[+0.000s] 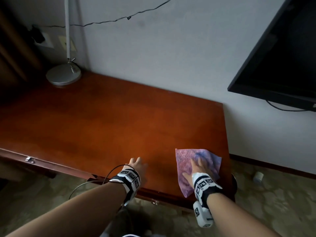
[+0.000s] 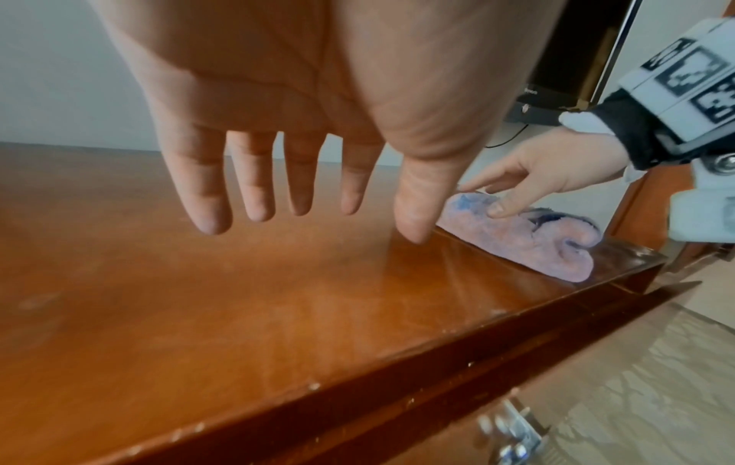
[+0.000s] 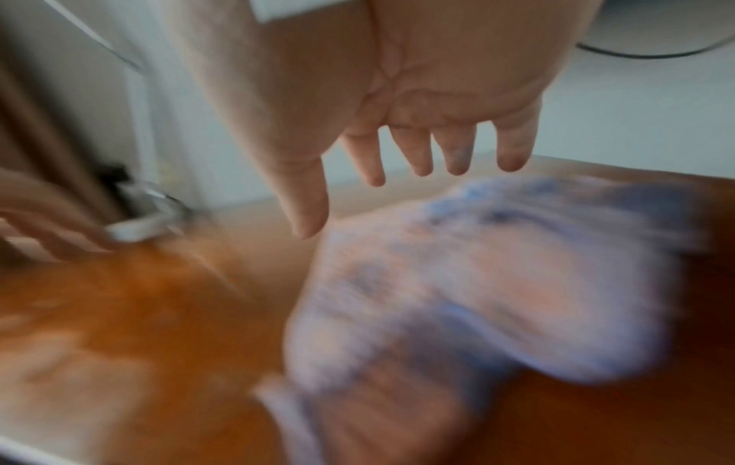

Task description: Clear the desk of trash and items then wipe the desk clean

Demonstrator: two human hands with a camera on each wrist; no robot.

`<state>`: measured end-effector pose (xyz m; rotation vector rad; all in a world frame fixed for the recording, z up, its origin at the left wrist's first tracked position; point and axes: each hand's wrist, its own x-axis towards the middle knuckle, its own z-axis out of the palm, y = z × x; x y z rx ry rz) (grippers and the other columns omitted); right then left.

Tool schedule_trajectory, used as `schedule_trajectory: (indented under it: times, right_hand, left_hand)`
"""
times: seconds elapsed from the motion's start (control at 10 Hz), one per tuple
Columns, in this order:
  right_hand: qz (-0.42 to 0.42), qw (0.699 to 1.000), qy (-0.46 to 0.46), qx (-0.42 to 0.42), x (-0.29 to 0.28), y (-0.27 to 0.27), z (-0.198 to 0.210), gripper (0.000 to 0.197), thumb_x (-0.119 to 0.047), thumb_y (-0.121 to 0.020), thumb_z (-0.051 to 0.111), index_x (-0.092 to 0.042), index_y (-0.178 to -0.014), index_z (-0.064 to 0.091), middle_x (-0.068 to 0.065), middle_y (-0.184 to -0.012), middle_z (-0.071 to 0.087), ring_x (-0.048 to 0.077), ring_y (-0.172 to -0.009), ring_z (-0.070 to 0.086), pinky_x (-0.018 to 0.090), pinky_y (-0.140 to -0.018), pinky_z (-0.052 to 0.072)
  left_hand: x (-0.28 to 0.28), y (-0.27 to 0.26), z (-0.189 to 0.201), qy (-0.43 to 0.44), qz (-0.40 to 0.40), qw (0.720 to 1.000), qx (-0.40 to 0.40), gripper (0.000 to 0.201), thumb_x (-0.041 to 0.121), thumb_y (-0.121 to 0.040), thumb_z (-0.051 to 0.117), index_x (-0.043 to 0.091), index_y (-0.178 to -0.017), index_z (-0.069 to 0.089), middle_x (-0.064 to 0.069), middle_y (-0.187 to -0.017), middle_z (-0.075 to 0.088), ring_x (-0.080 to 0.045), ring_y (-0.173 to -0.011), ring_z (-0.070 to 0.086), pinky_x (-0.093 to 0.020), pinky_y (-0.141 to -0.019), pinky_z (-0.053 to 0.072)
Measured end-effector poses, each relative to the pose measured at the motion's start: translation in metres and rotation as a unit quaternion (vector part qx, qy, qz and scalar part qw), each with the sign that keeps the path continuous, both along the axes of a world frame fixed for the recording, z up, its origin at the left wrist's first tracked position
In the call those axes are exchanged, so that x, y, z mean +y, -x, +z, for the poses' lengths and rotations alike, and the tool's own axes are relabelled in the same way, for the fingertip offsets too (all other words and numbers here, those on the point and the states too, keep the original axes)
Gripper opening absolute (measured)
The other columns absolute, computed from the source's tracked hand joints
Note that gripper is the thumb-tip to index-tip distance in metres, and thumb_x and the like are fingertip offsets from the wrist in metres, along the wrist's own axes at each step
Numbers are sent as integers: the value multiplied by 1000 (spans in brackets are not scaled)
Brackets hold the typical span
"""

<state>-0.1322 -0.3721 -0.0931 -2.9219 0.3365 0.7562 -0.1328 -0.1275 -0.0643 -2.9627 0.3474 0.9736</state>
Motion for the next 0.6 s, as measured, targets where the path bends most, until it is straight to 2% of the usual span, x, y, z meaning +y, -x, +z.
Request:
schedule_trajectory:
  times: [0.1, 0.2, 0.3, 0.4, 0.6]
  right_hand:
    - [30, 996, -81, -13, 27, -4, 16, 77, -45, -92, 55, -25, -153, 13, 3, -162, -7, 28, -149, -3, 44, -120, 15]
    - [67, 990, -124, -18, 56, -12, 35, 73, -46, -94, 53, -23, -153, 16, 0, -162, 5, 21, -149, 3, 42, -120, 14]
    - [109, 982, -153, -29, 87, -25, 61, 69, -44, -94, 53, -23, -152, 22, 0, -160, 15, 21, -148, 12, 42, -118, 20]
    - [157, 969, -188, -39, 123, -41, 88, 64, -41, -95, 54, -20, -149, 29, 3, -157, 26, 21, -144, 23, 37, -114, 26]
    - [258, 944, -198, -52, 219, -64, 137, 57, -39, -94, 55, -21, -145, 37, 4, -150, 37, 22, -136, 38, 35, -107, 36]
  left_hand:
    - [-6, -2, 7, -2, 8, 1000, -19, 49, 43, -89, 54, 24, -133, 42, -2, -138, 32, -29, -126, 33, -41, -94, 45]
    - [-6, -6, 15, 7, 40, 998, -37, 54, 47, -89, 54, 27, -136, 38, 0, -139, 31, -28, -128, 32, -42, -98, 45]
    - [9, -13, 30, 34, 91, 993, -64, 58, 49, -88, 56, 27, -137, 37, 0, -139, 33, -26, -129, 32, -42, -99, 44]
    - [35, -18, 50, 52, 137, 986, -83, 61, 48, -87, 57, 27, -140, 35, -1, -141, 33, -26, -131, 31, -44, -102, 42]
    - [117, -12, 87, 68, 247, 956, -142, 60, 48, -89, 54, 27, -141, 32, -3, -139, 38, -27, -128, 38, -43, -99, 45]
